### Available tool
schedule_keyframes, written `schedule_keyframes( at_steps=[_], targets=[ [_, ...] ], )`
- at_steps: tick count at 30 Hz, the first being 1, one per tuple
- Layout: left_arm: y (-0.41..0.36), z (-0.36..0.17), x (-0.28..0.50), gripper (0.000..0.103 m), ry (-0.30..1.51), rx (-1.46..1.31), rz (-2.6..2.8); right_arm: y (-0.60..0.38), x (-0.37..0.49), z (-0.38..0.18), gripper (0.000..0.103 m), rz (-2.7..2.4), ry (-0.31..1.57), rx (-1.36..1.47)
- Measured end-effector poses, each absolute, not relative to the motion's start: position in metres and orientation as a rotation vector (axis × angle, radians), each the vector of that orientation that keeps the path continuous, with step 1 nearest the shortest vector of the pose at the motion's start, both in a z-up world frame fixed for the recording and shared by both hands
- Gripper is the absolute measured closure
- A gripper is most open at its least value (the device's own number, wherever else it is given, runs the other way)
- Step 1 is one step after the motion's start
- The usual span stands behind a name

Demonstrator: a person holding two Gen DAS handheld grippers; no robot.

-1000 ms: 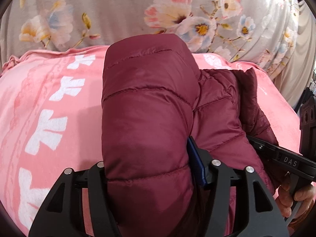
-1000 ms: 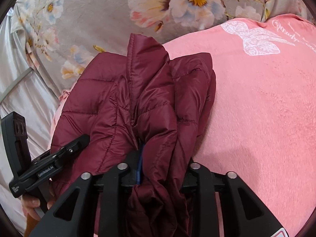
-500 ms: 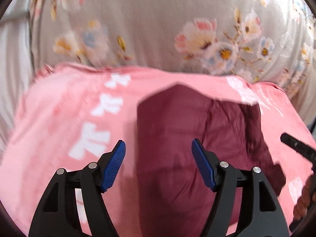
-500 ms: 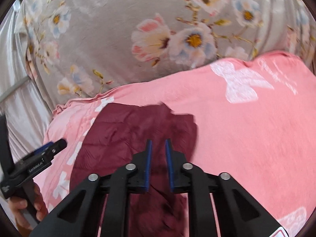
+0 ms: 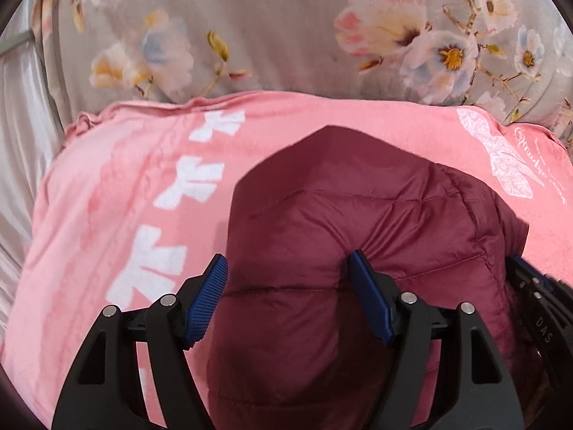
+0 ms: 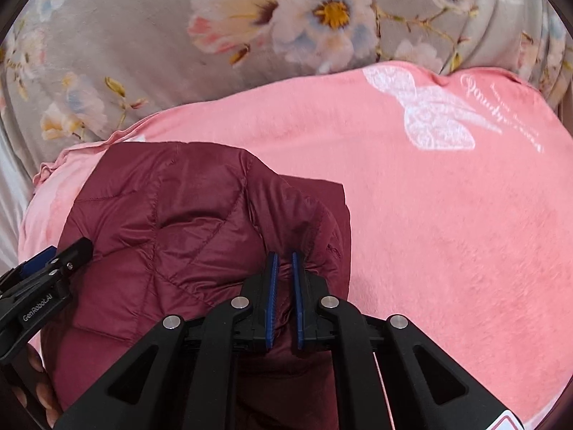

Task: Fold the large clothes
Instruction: 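Lower the jacket bundle onto the pink blanket with both grippers, then open both grippers and pull them back from the folded jacket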

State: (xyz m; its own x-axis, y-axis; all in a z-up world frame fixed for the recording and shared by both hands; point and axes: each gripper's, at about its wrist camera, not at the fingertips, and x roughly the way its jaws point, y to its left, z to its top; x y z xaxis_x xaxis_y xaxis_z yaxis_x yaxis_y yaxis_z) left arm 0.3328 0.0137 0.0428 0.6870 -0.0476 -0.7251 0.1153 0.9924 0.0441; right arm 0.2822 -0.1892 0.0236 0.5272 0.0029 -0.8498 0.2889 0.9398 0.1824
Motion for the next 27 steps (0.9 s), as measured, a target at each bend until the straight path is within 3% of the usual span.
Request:
schedule_keyframes(
  at_steps=[27],
  targets=[
    [-0.001,0.011,0.332,0.028,0.765,0.101,-0.055,-0.179,0.28,0.004,0.097,-0.176,0.992,0.262]
  ],
)
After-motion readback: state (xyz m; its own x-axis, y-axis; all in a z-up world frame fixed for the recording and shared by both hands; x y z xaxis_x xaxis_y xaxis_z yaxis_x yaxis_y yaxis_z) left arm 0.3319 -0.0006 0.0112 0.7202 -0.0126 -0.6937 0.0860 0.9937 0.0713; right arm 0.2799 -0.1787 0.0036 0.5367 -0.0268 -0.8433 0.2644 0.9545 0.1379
